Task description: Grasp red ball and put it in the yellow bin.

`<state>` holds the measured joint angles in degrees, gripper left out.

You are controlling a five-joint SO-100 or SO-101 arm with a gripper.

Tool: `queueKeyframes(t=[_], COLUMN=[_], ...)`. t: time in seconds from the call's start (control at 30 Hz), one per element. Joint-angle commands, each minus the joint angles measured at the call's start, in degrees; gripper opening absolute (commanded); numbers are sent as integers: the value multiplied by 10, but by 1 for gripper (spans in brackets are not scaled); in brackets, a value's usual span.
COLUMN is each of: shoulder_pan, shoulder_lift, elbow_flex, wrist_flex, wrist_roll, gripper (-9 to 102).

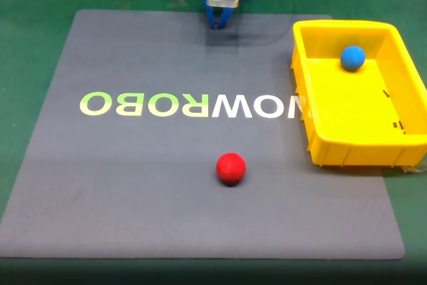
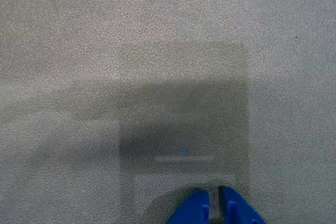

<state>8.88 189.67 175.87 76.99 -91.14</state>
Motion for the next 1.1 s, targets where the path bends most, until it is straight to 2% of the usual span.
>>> queueKeyframes(t=[0.0,0.13,0.27,0.37,0.57,0.73,0.9,0.93,1.0,1.07], shoulder_pan=[10,26,-15,-41,-44,-54,-68,-69,-73,-76], shoulder_lift=[8,8,3,-92,-302,-457,-584,-606,-650,-702], elbow_flex=[10,-94,-217,-326,-469,-541,-526,-508,-465,-411], wrist_flex=[-4,-8,-11,-17,-149,-288,-490,-554,-692,-847], wrist_roll=[-29,-17,15,23,-5,-13,-28,-29,-28,-35], gripper=[0,0,0,0,0,0,1,4,19,29])
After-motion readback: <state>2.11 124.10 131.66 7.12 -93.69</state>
